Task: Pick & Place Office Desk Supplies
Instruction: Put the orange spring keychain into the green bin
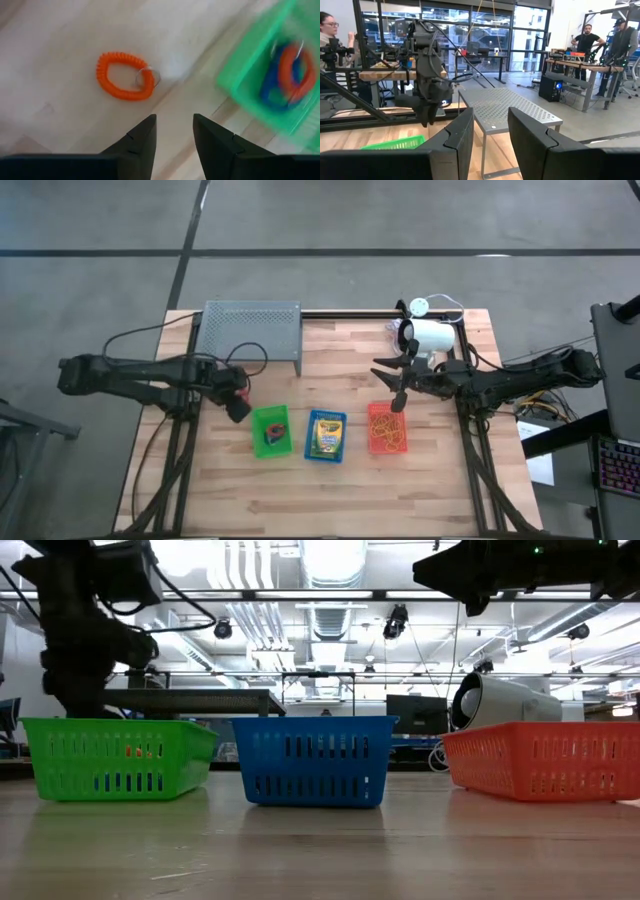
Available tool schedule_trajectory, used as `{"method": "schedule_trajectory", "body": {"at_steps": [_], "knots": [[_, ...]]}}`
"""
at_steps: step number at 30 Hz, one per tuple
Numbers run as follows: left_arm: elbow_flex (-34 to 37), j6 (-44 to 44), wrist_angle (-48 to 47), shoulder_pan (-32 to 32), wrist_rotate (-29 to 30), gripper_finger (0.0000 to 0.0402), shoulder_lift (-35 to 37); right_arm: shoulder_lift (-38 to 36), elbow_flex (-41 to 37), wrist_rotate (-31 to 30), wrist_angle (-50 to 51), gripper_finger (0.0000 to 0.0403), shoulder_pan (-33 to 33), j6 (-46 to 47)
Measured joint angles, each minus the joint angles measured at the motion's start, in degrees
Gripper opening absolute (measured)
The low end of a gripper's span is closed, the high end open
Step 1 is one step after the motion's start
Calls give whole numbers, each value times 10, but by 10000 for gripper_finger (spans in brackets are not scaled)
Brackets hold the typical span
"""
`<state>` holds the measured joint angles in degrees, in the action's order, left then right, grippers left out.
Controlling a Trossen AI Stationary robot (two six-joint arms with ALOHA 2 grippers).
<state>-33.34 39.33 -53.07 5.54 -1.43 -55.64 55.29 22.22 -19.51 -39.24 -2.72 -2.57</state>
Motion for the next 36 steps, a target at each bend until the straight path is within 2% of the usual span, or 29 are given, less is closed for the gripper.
{"method": "schedule_trajectory", "body": {"at_steps": [1,7,10,15,20,27,36], "knots": [[0,26,7,-1,4,129,0,0,0,0,0,118,0,0],[-1,23,26,-2,62,120,0,0,0,0,0,118,0,0],[-1,76,32,-1,78,120,0,0,0,0,0,118,0,0],[-1,212,20,13,76,120,0,0,0,0,0,118,0,0],[0,227,41,13,67,124,-22,0,0,0,0,118,0,0],[-1,267,53,27,27,148,-89,0,0,0,0,118,0,0],[-4,312,86,29,51,170,-102,0,0,0,0,118,0,0]]}}
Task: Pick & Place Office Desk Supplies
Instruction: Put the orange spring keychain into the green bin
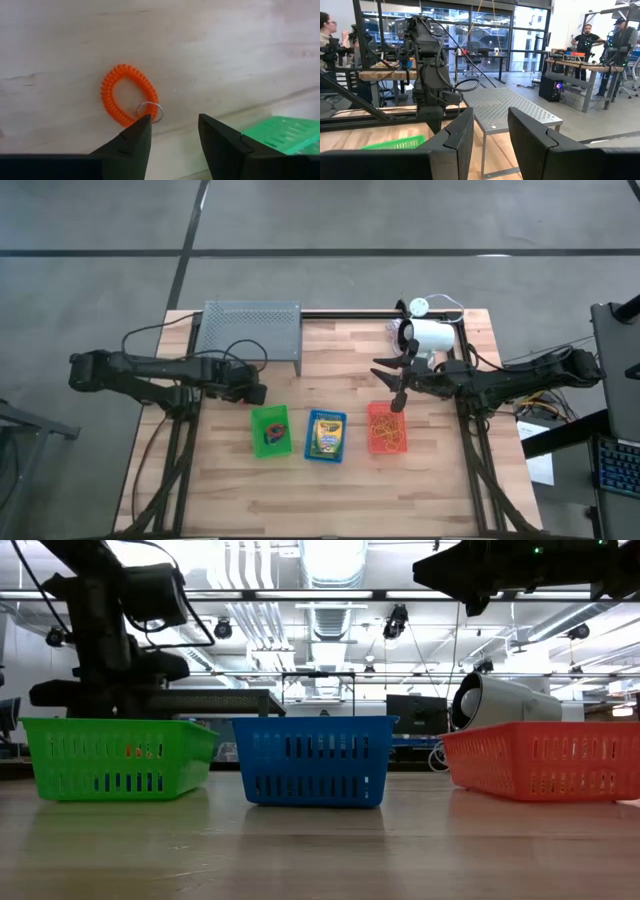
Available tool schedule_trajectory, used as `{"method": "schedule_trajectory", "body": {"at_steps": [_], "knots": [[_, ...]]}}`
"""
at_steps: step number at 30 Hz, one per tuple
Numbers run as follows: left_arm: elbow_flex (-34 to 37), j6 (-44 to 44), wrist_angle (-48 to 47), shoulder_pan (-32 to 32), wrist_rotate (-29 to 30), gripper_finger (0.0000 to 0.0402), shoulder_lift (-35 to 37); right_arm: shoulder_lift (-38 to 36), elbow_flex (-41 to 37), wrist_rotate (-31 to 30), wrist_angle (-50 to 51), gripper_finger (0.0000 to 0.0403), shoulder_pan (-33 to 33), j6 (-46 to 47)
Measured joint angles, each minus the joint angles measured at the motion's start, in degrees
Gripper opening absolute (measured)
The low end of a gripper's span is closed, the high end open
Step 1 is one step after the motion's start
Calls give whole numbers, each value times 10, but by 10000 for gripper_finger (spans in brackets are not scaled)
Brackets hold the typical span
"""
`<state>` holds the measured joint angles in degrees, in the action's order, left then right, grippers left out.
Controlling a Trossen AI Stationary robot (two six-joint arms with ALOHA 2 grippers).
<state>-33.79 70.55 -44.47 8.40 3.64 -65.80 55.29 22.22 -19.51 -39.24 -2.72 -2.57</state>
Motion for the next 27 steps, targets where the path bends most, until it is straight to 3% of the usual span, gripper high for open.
{"method": "schedule_trajectory", "body": {"at_steps": [27], "knots": [[1,17,34,16,-5,166,-99,0,0,0,0,118,0,0]]}}
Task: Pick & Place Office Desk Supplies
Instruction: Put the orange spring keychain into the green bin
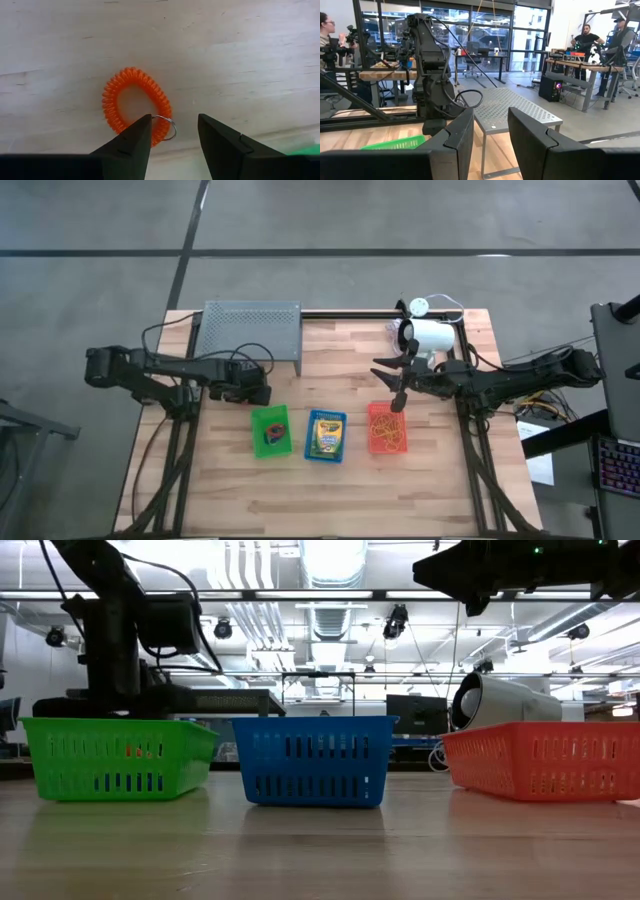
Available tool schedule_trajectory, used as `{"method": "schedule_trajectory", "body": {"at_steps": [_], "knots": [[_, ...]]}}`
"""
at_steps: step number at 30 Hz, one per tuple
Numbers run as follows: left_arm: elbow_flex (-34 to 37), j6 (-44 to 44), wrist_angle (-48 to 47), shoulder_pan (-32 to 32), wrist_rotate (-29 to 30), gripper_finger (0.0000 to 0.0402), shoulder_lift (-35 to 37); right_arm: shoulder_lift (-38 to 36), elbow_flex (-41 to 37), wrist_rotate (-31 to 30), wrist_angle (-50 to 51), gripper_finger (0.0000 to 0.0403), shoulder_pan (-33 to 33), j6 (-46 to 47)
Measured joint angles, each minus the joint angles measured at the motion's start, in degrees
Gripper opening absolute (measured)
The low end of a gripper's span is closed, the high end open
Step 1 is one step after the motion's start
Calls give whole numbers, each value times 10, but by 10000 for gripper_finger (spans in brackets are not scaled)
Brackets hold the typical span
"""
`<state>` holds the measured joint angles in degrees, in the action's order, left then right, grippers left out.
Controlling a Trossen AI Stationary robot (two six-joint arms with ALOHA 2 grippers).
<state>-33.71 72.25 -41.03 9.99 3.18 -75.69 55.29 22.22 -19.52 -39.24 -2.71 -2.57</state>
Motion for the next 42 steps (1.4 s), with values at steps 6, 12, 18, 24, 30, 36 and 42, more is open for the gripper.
{"method": "schedule_trajectory", "body": {"at_steps": [6,12,18,24,30,36,42], "knots": [[0,0,1,3,0,151,-6,0,0,0,0,118,0,0],[0,-2,1,3,0,119,-6,0,0,0,0,118,0,0],[0,-4,1,3,0,92,-6,0,0,0,0,118,0,0],[0,-4,1,3,0,54,-6,0,0,0,0,118,0,0],[0,-4,1,3,-1,18,-5,0,0,0,0,118,0,0],[0,-4,1,3,-1,3,-5,0,0,0,0,118,0,0],[0,-4,1,3,-1,2,-3,0,0,0,0,118,0,0]]}}
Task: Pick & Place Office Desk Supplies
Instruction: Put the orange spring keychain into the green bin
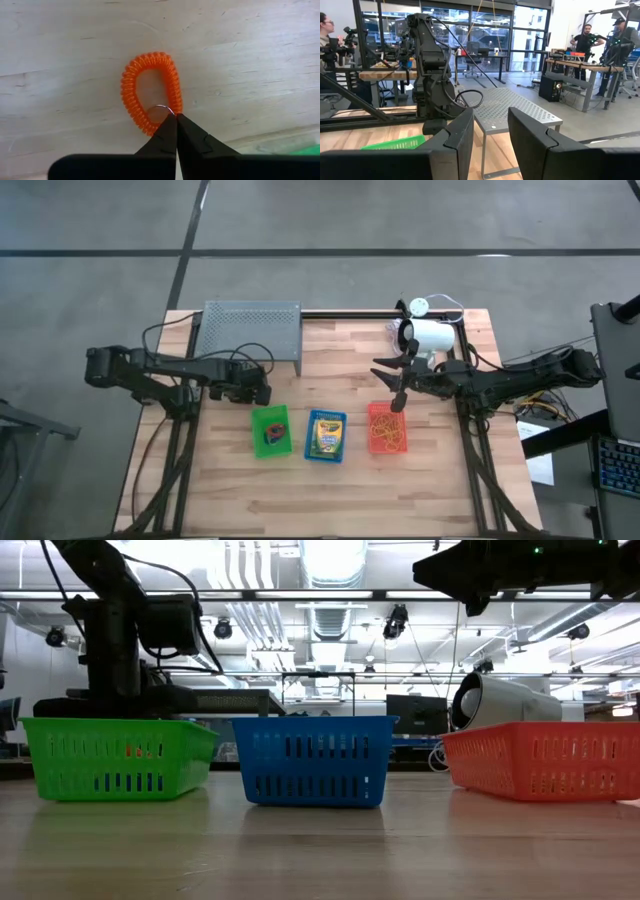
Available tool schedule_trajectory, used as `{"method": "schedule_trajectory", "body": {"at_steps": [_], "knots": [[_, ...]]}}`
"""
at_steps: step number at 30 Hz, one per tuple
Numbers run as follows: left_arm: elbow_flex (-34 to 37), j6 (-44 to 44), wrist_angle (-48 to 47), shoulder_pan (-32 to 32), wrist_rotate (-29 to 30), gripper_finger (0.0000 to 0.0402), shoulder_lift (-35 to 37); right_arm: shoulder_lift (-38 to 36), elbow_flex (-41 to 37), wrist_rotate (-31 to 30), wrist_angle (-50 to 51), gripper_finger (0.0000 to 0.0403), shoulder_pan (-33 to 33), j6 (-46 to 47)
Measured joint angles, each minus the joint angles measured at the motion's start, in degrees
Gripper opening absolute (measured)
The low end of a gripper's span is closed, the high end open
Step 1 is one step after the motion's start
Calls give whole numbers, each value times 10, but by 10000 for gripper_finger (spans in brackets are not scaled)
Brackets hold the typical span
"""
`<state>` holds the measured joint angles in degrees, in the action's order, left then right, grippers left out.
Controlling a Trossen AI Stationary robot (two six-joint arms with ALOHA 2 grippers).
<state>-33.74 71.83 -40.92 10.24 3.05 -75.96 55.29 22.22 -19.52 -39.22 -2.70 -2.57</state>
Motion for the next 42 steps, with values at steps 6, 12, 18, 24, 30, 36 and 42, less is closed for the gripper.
{"method": "schedule_trajectory", "body": {"at_steps": [6,12,18,24,30,36,42], "knots": [[0,0,-11,0,0,2,7,0,0,0,0,118,0,0],[0,-2,-24,0,2,1,32,0,0,0,0,118,0,0],[0,-2,-40,0,15,1,66,0,0,0,0,118,0,0],[0,-3,-50,0,28,1,104,0,0,0,0,118,0,0],[-1,-6,-61,0,45,1,137,0,0,0,0,118,0,0],[-1,-17,-66,0,65,1,171,0,0,0,0,118,0,0],[-1,-47,-59,-2,77,1,205,0,0,0,0,118,0,0]]}}
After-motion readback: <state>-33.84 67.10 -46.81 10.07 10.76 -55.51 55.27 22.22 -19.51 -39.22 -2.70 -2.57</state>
